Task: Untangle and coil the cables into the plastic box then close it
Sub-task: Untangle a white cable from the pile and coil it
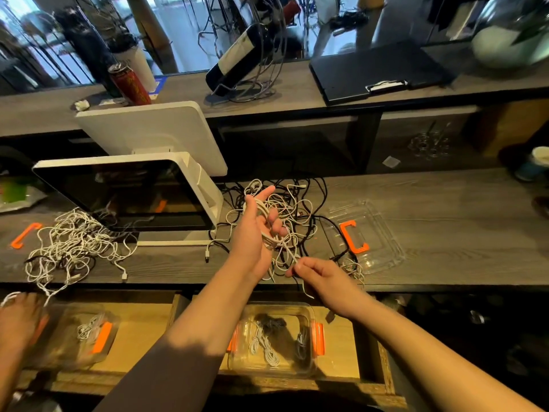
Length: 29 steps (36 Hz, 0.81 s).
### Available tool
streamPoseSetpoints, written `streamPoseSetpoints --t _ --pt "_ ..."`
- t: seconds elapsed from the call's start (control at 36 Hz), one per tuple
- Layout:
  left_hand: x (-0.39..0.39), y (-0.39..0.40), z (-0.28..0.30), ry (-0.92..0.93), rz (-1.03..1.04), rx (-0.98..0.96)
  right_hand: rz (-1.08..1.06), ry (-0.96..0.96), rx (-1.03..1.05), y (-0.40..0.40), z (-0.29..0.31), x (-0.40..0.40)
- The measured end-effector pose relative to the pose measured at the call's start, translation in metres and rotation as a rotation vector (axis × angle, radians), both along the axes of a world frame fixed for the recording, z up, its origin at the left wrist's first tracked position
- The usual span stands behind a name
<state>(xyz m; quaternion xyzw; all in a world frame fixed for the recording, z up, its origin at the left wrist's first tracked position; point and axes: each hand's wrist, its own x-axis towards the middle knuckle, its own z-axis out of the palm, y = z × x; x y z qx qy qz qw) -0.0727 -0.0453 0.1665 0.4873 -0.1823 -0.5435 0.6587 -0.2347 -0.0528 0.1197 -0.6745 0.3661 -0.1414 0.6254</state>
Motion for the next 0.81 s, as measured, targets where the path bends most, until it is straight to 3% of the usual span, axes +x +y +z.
streamPoseSetpoints --t 0.06,0.22,0.33,0.44,0.5,0.64,0.81 --pt "0.0 -0.001 -0.003 -0.084 0.022 0.035 0.028 0.045 -0.047 0.004 0.002 0.001" --pt "0.002 0.0 -0.013 -0.628 0.037 0.139 0.135 0.183 -0.215 0.016 0.009 -0.002" --pt "0.0 0.0 -0.011 -0.544 0.012 0.131 0.159 0.183 -0.132 0.015 0.012 -0.003" --pt "-0.01 0.007 -0.005 -0.306 -0.143 0.071 0.01 -0.088 0.362 0.007 0.021 -0.002" --pt "-0.018 0.01 -0.003 -0.33 -0.181 0.085 -0.067 -0.251 0.537 0.002 0.028 0.001" --pt "-0.038 0.014 0.001 -0.495 -0.172 0.078 -0.193 -0.235 0.383 0.001 0.032 0.01" --pt "-0.042 0.016 0.001 -0.514 -0.128 0.091 -0.168 -0.256 0.314 0.0 0.028 0.011"
